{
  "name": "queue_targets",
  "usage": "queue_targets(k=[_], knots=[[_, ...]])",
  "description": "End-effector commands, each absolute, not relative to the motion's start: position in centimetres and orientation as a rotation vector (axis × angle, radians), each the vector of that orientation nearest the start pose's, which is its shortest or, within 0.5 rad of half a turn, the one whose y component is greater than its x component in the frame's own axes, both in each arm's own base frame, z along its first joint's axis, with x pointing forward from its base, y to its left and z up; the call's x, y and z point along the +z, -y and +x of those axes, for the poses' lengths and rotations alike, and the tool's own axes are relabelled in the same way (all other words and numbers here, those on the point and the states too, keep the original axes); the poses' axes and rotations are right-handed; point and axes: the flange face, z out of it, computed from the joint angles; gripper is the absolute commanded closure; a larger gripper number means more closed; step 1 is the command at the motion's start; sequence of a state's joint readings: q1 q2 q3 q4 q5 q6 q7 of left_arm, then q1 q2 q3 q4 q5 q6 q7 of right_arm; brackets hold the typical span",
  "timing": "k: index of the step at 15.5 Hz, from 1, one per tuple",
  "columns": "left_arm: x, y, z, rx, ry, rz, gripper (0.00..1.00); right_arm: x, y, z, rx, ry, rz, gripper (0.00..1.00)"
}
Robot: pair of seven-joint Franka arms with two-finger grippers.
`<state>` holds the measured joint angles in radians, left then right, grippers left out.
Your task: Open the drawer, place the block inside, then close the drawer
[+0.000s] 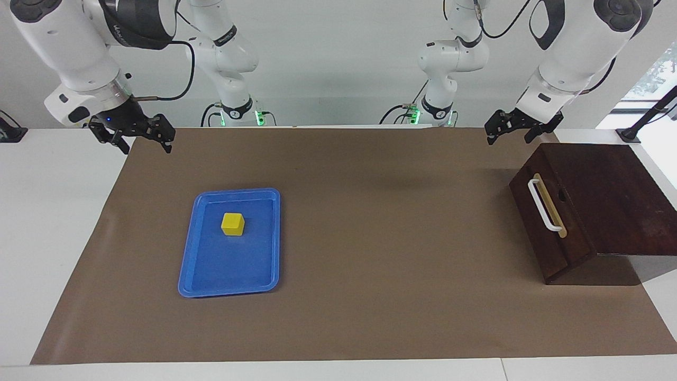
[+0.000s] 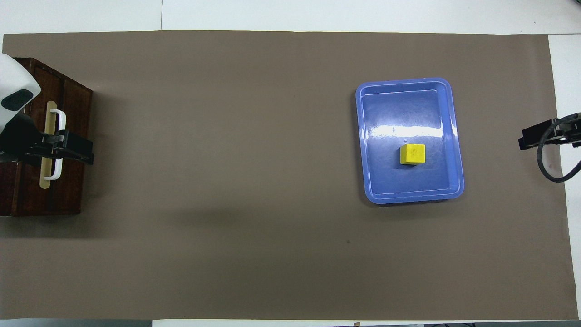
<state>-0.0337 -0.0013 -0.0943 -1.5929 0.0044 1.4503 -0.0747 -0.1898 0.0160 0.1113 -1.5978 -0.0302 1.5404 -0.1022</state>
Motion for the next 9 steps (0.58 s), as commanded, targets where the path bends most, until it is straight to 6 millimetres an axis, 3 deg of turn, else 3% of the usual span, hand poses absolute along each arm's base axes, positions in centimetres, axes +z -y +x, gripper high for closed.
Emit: queue_targets(k=[1, 7, 9], knots=[[60.6, 6.7, 52.9, 0.200, -0.087, -3.130, 0.00, 60.2, 4.9, 55.3, 0.112, 0.076, -3.180, 0.00], [60.5, 7.2, 53.1, 0.176, -0.091, -3.131, 0.00, 60.8, 4.6, 55.6, 0.052, 0.116, -3.187, 0.00], [59.4, 6.9, 53.6, 0.116, -0.098, -3.120, 0.00, 60.8, 4.5, 55.5, 0.054, 0.166, -3.186, 0.00]])
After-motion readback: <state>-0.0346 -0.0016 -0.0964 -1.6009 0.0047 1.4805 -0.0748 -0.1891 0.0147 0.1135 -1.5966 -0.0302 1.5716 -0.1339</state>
